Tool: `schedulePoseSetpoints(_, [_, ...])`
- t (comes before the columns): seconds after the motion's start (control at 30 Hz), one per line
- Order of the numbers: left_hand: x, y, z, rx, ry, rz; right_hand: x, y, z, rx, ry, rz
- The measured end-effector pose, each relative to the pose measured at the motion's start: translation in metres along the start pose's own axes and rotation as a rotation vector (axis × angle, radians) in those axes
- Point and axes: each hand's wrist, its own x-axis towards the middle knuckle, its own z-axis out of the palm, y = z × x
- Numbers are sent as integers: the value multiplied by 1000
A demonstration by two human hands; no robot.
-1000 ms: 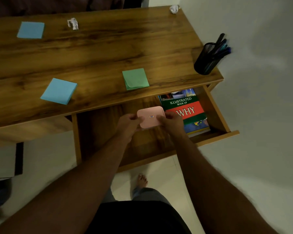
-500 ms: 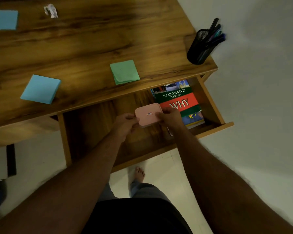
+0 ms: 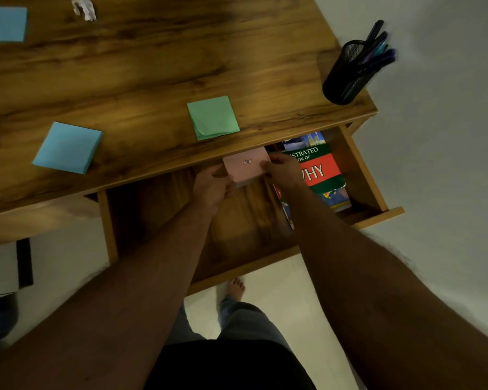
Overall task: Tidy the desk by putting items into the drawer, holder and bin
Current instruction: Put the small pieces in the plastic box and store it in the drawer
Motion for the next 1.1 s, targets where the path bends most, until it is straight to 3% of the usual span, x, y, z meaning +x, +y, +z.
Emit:
schedulePoseSetpoints(0.3, [9,3,-1,25,53,22,1,-3,5,-39,12,23])
schedulePoseSetpoints(0.47, [10,-1,-4,33,121,33,-29,7,-4,-33,-79,196])
schedulePoseSetpoints(0.6, [3,-10,3,46,48,39,-48,18,-14,-26,-224,289])
schedulePoseSetpoints(0.8, [-6,-12,15,92,-103,-34,-57,17,-36,-261,-262,389])
schedulePoseSetpoints(0.93, [-13,-18,20,163,-224,-77,-58,18,-52,-570,-293,318])
schedulePoseSetpoints(1.1, [-22,-22,25,190,-267,-71,-61,14,-57,-670,-273,309])
